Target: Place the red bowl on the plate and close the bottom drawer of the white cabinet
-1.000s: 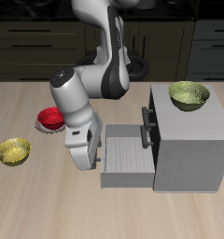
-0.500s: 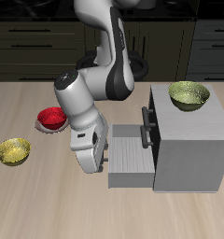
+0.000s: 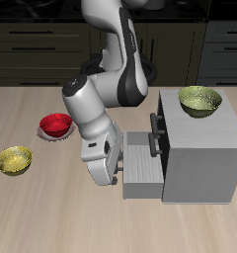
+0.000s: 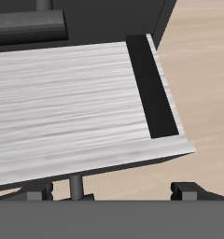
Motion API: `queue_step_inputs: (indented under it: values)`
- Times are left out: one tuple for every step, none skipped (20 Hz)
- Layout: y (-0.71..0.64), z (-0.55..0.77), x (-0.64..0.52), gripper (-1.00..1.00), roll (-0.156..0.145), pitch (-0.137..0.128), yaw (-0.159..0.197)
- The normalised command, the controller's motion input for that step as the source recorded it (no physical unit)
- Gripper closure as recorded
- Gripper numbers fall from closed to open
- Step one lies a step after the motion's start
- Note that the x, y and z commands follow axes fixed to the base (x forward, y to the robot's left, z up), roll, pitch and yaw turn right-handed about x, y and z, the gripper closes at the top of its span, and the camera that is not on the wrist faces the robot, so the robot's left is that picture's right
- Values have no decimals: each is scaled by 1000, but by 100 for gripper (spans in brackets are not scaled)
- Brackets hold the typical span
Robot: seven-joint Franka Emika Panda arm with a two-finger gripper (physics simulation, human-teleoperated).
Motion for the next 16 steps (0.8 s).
queue_step_inputs:
  values:
    - [139,-3,110,-100,19,14,-31]
    - [426,-29,296,-100,37,-80,-33]
    - [211,-53,116,-100,15,-28,-24]
    - [152,-45,90,-100,12,-19,-18]
    - [318,-164,170,-100,35,-10,9]
    - [257,-62,69,-100,38,-11,-10]
    - [249,-83,125,-100,19,-16,-36]
    - [112,-31,38,-100,14,-16,15]
    - [644,-137,362,-100,61,-110,60]
    - [340,-107,128,-100,53,-39,10]
    - [245,-124,134,-100,24,-21,40]
    - [254,-69,99,-100,47,-72,52]
    - [264,-79,131,-100,36,-21,-4]
    - [233,27,122,-100,11,-63,-28]
    - [501,-89,229,-100,81,-16,17]
    - [84,17,33,-100,11,-23,11]
